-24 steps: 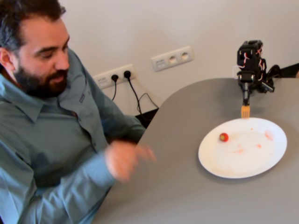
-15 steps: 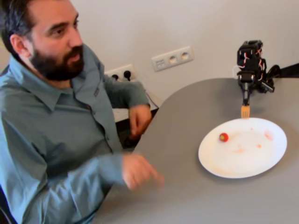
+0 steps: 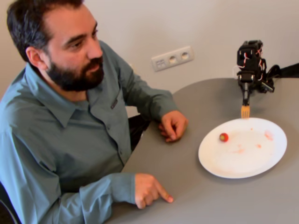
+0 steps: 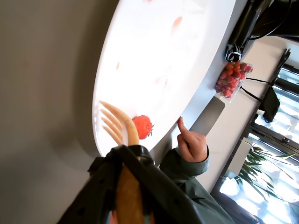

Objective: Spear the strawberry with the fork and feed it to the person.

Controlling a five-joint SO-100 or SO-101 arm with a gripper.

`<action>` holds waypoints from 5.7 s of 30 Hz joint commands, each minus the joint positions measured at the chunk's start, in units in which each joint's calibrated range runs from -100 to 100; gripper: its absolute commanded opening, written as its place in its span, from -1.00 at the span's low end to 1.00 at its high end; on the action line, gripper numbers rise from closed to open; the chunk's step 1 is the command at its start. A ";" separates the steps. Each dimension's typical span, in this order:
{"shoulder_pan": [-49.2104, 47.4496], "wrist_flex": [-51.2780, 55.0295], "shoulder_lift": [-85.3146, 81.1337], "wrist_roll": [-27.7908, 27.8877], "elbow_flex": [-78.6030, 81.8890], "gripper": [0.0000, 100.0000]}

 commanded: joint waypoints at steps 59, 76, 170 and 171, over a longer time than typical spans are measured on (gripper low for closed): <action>-3.92 -1.24 0.51 -4.79 -15.59 -0.98; 4.44 -10.64 52.70 -5.10 -48.96 -0.98; 12.35 -32.31 88.02 -6.20 -47.79 -0.98; 12.35 -31.87 88.02 -6.31 -47.79 -0.98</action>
